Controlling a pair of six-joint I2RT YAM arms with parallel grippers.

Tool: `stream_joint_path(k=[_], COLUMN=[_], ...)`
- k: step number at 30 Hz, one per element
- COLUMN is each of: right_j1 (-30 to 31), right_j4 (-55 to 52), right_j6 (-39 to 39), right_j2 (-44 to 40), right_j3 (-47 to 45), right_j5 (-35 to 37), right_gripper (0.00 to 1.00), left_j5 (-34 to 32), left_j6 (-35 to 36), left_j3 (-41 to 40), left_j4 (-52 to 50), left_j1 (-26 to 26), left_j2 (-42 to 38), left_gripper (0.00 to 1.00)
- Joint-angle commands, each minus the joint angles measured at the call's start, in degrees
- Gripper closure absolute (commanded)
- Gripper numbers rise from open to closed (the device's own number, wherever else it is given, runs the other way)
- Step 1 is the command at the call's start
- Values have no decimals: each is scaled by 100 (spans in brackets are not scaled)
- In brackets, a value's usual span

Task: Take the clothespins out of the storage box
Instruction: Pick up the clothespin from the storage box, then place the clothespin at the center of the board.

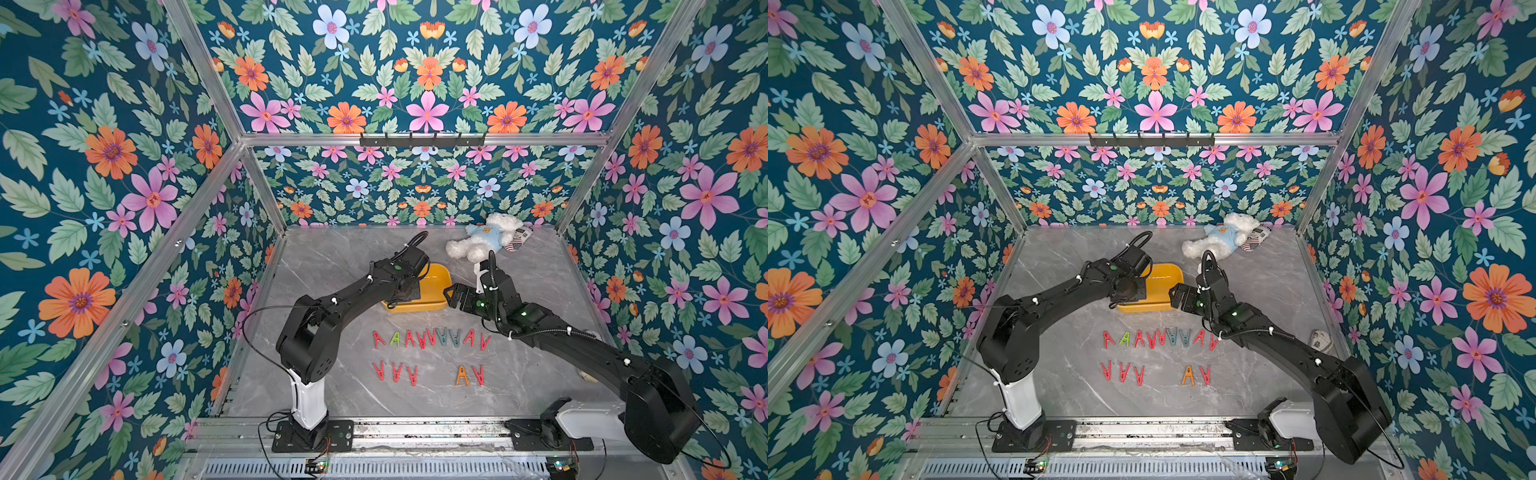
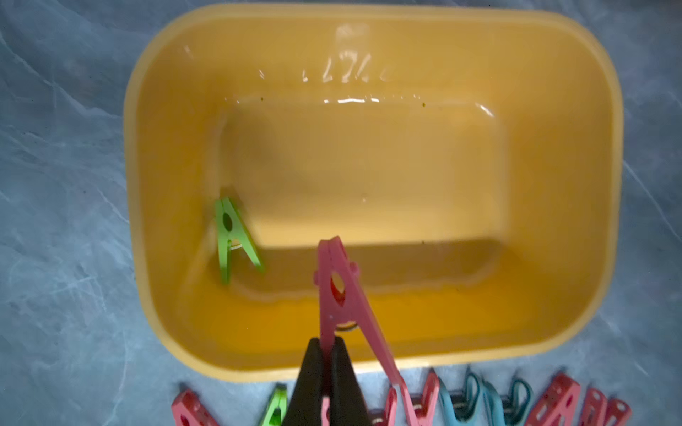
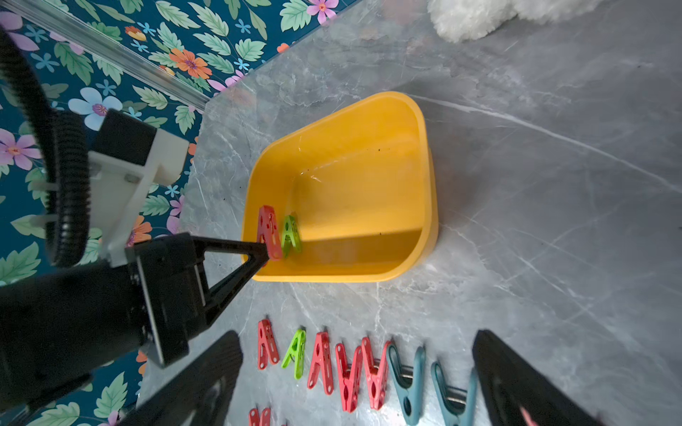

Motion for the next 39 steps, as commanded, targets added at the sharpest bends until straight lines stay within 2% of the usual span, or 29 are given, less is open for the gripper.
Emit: stream_joint_path(k=[1, 14, 25, 30, 39], right_j1=[2, 28, 88, 90, 131], right_j4=[41, -271, -551, -616, -635], right_j6=[125, 364, 380, 392, 443], right_j2=[-243, -1363, -1941, -2016, -2113], right_j3=[-179, -985, -1326, -1363, -1380], right_j5=[44, -201, -248, -275, -213], right_gripper=[1, 1, 1, 1, 1], left_j5=[-101, -209, -322, -313, -147], left_j6=[-49, -1070, -1942, -2153, -2323], left_j3=[-163, -1421, -2226, -2349, -2589], left_j4=[-278, 49, 447, 517, 663], left_j1=[-266, -1749, -2779, -3088, -3204], left_j2=[-213, -999, -1027, -835, -682], left_gripper=[99, 99, 100, 100, 100])
